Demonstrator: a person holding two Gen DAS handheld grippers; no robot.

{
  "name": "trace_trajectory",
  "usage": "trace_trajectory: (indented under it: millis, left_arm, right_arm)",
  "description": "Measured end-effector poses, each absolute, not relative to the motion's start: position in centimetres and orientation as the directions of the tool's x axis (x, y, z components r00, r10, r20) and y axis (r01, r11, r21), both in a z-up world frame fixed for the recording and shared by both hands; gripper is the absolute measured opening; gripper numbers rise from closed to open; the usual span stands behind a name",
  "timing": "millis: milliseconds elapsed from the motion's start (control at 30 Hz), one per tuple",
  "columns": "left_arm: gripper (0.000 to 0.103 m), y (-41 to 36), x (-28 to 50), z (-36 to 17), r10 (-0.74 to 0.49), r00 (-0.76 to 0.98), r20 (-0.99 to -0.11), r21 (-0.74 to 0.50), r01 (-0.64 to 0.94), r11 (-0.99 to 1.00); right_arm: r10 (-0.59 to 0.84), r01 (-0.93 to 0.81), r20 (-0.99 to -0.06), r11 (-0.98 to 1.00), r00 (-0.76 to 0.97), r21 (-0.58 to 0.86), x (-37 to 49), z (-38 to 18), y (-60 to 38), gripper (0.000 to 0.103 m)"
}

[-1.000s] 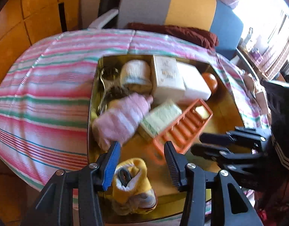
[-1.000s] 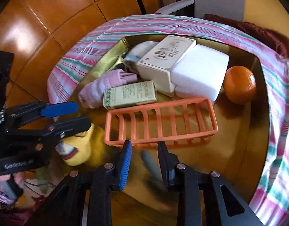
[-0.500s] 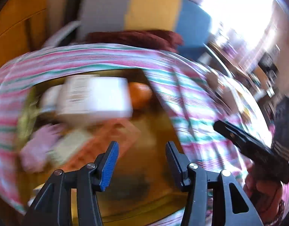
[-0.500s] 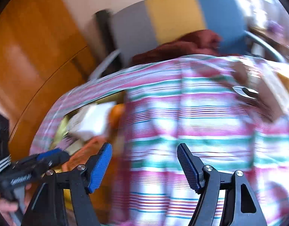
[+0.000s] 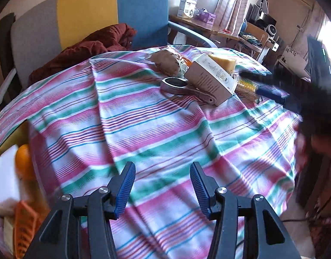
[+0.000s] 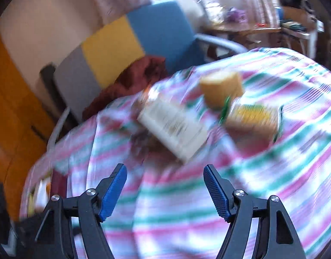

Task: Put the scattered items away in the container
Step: 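Move both open tools from the tray toward the items left on the cloth, then lower the left tool onto the white box while the right approaches the WEIDAN cracker pack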

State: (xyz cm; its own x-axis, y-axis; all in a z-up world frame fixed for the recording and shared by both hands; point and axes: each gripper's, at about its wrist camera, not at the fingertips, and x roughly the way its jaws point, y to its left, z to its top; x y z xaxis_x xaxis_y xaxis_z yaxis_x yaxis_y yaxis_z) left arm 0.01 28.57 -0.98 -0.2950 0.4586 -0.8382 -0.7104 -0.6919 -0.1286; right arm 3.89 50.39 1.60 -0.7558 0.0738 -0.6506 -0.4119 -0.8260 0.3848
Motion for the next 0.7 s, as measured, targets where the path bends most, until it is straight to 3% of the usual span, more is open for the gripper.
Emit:
trace_trajectory:
  millis: [133, 367, 467, 700]
  left_arm:
    - [0.053, 28.1, 0.1, -1.5, 0.456, -0.291, -0.841, -0.143, -0.694, -0.706]
    - [0.053, 27.2, 0.4, -1.7, 0.451, -0.301, -0.84, -0.144, -0.678, -0.721]
    - [0.053, 27.0, 0.2, -1.8, 0.447, -0.317, -0.836, -0.142, -0.663, -0.735]
    - [0.053, 26.8, 0.4, -1.5, 0.452, -0.346, -0.822, -0.14, -0.646, -0.75]
  right_arm:
    - [0.06, -0.415, -0.629, -0.799, -0.775, 0.435, 0.7, 2.0, 53.8, 0.075]
    - [-0.06, -0.422, -0.69, -0.752, -0.721, 0.506, -4.5, -1.2, 56.1, 0.075]
    - [-0.143, -0.374, -0.679, -0.745, -0.72, 0.553, -4.2, -2.5, 54.6, 0.075]
    - [-0.157, -0.252, -0.658, -0.839, -0.737, 0.482, 0.4, -2.2, 48.5, 0.075]
